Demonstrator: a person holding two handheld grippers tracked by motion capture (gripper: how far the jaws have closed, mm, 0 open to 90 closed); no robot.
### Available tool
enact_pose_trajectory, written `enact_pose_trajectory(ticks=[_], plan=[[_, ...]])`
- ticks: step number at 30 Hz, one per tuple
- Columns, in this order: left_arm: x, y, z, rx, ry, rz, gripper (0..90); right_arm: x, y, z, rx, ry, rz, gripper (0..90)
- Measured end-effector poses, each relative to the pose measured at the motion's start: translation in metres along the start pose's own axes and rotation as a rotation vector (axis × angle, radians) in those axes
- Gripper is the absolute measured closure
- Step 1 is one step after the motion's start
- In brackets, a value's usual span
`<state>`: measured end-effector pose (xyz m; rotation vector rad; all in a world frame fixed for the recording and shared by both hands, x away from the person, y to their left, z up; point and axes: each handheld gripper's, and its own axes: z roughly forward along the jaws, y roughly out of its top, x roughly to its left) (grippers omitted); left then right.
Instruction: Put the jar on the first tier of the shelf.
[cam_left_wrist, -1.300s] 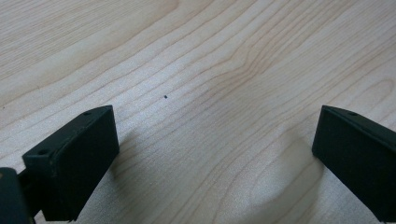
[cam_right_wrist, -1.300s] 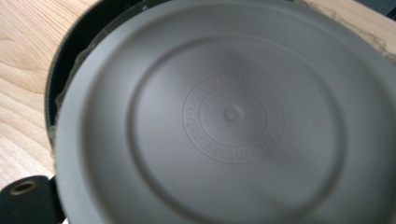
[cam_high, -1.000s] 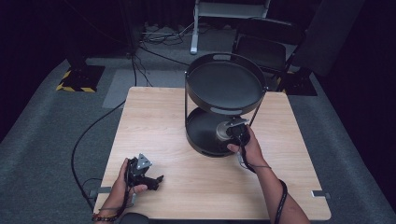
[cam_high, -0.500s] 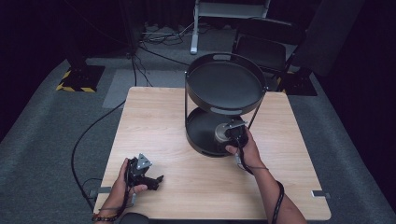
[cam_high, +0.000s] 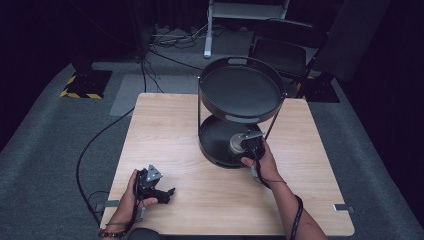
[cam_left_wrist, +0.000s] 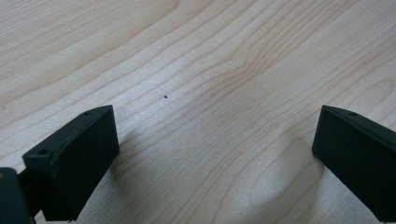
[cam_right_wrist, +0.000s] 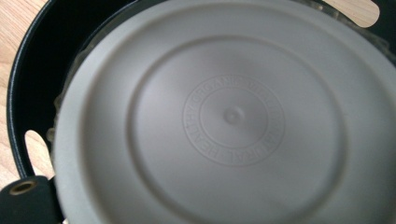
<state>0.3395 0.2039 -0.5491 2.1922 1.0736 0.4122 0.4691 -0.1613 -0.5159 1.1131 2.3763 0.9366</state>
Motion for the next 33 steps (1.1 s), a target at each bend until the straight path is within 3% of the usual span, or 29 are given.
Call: enact_pose_trajectory(ticks=[12, 33], plan=[[0.0000, 0.0000, 0.0000, 0.000, 0.000, 0.000, 0.1, -0.0033, -0.0014, -0.0005, 0.004, 0.019, 0.032, 8.9], [0.0000, 0.0000, 0.0000, 0.000, 0.000, 0.000, 0.1, 0.0002, 0.0011, 0.0000, -0.002, 0.018, 0.028, 2.5]])
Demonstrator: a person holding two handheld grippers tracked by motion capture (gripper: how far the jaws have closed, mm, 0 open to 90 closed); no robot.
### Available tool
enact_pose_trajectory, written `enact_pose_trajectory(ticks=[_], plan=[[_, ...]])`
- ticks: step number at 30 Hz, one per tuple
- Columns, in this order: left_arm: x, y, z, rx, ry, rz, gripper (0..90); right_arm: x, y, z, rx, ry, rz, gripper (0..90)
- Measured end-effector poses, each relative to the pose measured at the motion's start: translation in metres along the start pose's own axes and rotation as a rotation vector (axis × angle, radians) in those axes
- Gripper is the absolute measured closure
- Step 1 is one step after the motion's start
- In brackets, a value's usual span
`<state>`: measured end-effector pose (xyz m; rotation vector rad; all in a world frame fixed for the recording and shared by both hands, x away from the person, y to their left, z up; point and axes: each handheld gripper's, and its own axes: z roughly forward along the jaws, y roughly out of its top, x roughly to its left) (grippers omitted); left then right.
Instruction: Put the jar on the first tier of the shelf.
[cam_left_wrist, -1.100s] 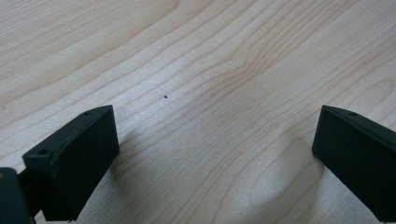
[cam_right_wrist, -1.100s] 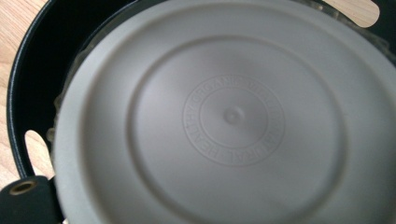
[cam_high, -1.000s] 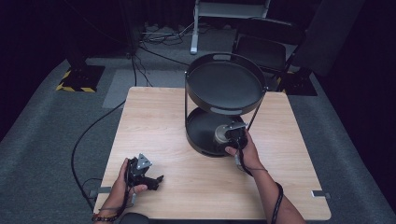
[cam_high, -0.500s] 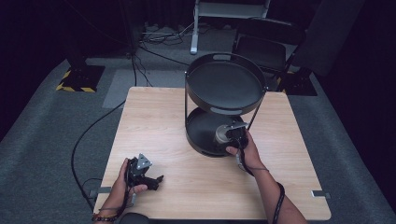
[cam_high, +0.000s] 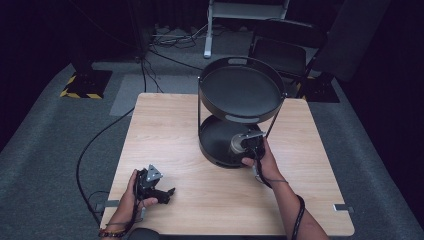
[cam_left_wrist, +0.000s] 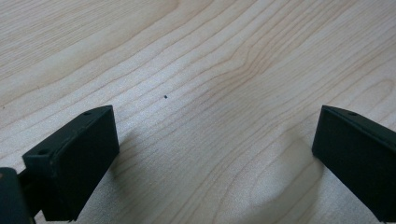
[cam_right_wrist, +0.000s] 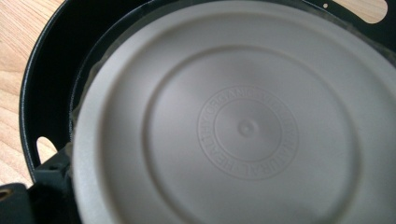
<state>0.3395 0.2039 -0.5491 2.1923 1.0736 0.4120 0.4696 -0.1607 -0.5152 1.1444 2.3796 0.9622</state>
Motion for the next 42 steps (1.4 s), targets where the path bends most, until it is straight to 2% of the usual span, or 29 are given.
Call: enact_pose_trajectory(ticks=[8, 18, 21, 29, 35, 39, 42], plan=[[0.000, 0.000, 0.000, 0.000, 0.000, 0.000, 0.1, 0.000, 0.002, -0.004, -0.012, -0.015, -0.003, 2.6], [0.000, 0.000, 0.000, 0.000, 0.000, 0.000, 0.1, -0.002, 0.005, -0.021, -0.030, -0.033, -0.050, 2.6], [0.000, 0.000, 0.000, 0.000, 0.000, 0.000, 0.1, -0.002, 0.005, -0.027, -0.043, -0.020, -0.059, 2.5], [0.000, 0.000, 0.000, 0.000, 0.000, 0.000, 0.1, -0.001, 0.004, -0.043, -0.028, -0.053, -0.142, 2.5], [0.000, 0.000, 0.000, 0.000, 0.000, 0.000, 0.1, -0.003, -0.002, -0.060, -0.025, -0.065, -0.184, 2.5], [0.000, 0.000, 0.000, 0.000, 0.000, 0.000, 0.1, -0.004, -0.009, -0.069, -0.027, -0.074, -0.203, 2.5], [0.000, 0.000, 0.000, 0.000, 0.000, 0.000, 0.1, -0.005, -0.013, -0.073, -0.043, -0.087, -0.198, 2.5]])
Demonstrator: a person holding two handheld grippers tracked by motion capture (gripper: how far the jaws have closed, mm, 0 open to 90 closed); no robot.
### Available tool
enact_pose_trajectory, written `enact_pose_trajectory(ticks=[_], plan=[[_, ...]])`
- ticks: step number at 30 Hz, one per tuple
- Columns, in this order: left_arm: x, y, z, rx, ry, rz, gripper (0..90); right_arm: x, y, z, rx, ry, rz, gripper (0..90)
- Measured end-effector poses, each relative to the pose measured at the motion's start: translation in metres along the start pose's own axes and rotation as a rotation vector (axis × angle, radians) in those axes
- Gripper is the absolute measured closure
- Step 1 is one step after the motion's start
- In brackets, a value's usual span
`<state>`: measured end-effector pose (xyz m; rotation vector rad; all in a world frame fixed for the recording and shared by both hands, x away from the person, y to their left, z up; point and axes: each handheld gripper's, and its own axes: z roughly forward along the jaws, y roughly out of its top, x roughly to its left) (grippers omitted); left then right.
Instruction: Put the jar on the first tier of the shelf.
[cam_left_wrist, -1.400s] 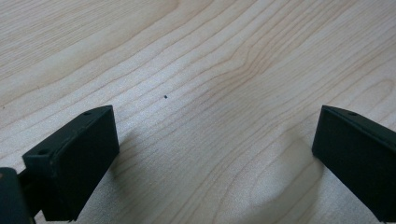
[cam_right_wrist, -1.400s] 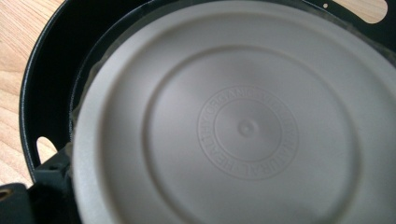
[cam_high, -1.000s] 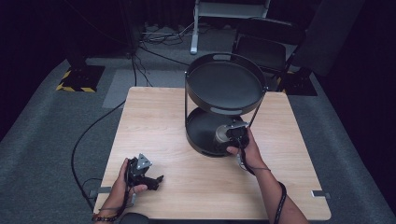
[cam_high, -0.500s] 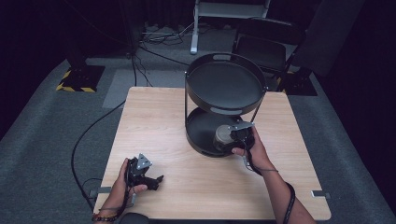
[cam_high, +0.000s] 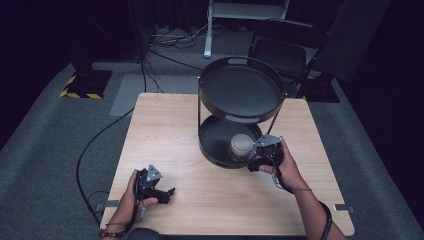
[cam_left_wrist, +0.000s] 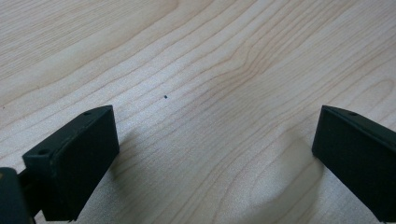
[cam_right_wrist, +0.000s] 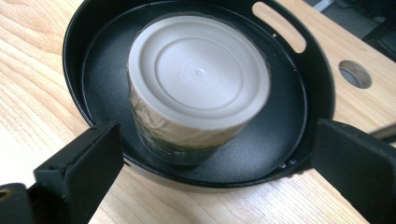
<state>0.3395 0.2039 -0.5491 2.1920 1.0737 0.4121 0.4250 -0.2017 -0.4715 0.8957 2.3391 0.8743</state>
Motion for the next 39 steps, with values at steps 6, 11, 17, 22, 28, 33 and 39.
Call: enact_pose_trajectory(ticks=[6, 11, 17, 22, 28, 33, 39], plan=[[0.000, 0.000, 0.000, 0.000, 0.000, 0.000, 0.1, 0.001, -0.009, -0.010, 0.003, -0.005, -0.024, 2.5], [0.000, 0.000, 0.000, 0.000, 0.000, 0.000, 0.1, 0.002, -0.018, -0.019, 0.006, -0.018, -0.056, 2.5], [0.000, 0.000, 0.000, 0.000, 0.000, 0.000, 0.1, 0.003, -0.034, -0.033, 0.017, -0.016, -0.083, 2.5], [0.000, 0.000, 0.000, 0.000, 0.000, 0.000, 0.1, 0.003, -0.051, -0.044, 0.030, -0.019, -0.107, 2.5], [0.000, 0.000, 0.000, 0.000, 0.000, 0.000, 0.1, 0.002, -0.071, -0.049, 0.066, -0.031, -0.122, 2.5], [0.000, 0.000, 0.000, 0.000, 0.000, 0.000, 0.1, -0.001, -0.087, -0.053, 0.089, -0.047, -0.115, 2.5], [0.000, 0.000, 0.000, 0.000, 0.000, 0.000, 0.1, -0.003, -0.104, -0.056, 0.112, -0.055, -0.095, 2.5]])
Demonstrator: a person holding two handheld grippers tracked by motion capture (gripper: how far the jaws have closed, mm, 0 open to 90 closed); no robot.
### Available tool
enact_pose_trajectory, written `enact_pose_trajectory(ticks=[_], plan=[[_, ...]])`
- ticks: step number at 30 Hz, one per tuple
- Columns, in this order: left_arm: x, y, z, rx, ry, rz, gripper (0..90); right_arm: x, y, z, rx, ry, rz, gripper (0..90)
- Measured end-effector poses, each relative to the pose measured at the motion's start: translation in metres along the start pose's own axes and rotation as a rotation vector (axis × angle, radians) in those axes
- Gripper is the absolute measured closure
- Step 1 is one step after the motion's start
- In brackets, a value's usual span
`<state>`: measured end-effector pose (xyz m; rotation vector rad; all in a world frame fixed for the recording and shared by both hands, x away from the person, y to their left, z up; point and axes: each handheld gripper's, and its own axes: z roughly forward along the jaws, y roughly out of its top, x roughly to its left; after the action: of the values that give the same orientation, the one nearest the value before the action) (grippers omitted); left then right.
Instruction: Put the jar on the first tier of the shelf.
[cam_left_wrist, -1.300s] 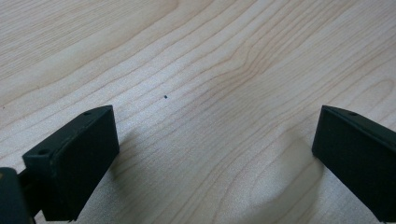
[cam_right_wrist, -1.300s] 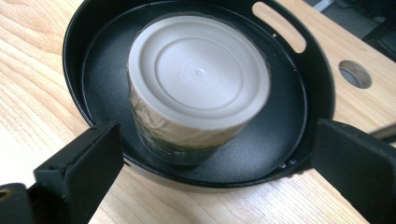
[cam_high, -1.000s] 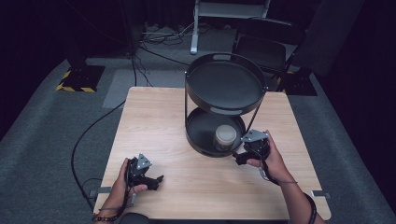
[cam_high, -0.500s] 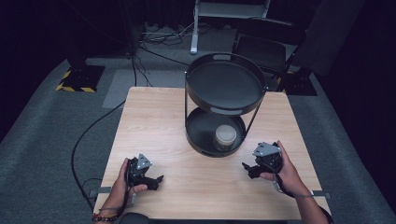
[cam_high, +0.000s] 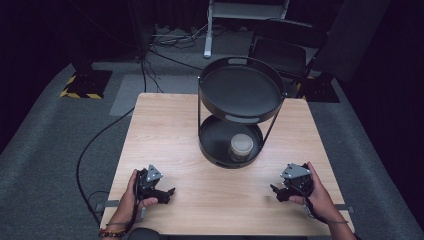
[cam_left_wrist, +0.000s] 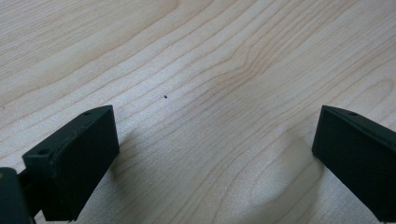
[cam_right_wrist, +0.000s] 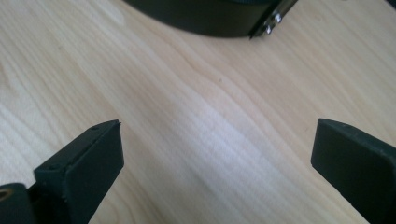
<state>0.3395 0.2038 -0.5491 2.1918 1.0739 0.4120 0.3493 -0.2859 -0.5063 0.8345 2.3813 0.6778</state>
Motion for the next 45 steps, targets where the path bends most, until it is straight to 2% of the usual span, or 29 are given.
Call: enact_pose_trajectory(ticks=[8, 18, 21, 22, 34, 37, 42, 45], plan=[[0.000, 0.000, 0.000, 0.000, -0.001, 0.000, 0.1, 0.001, -0.025, -0.001, 0.045, 0.008, 0.024, 2.5], [0.000, 0.000, 0.000, 0.000, -0.001, 0.000, 0.1, -0.001, -0.049, -0.006, 0.056, 0.011, 0.086, 2.4], [0.000, 0.000, 0.000, 0.000, 0.000, 0.000, 0.1, -0.001, -0.050, -0.006, 0.056, 0.010, 0.089, 2.4], [0.000, 0.000, 0.000, 0.000, -0.001, 0.000, 0.1, -0.002, -0.057, -0.009, 0.045, 0.013, 0.120, 2.0], [0.000, 0.000, 0.000, 0.000, 0.000, 0.000, 0.1, -0.007, -0.086, -0.017, -0.022, 0.049, 0.268, 0.4], [0.000, 0.000, 0.000, 0.000, 0.000, 0.000, 0.1, -0.009, -0.092, -0.019, -0.034, 0.059, 0.288, 0.3], [0.000, 0.000, 0.000, 0.000, -0.001, 0.000, 0.1, -0.013, -0.103, -0.019, -0.064, 0.095, 0.355, 0.2], [0.000, 0.000, 0.000, 0.000, 0.000, 0.000, 0.1, -0.013, -0.104, -0.019, -0.070, 0.095, 0.355, 0.2]])
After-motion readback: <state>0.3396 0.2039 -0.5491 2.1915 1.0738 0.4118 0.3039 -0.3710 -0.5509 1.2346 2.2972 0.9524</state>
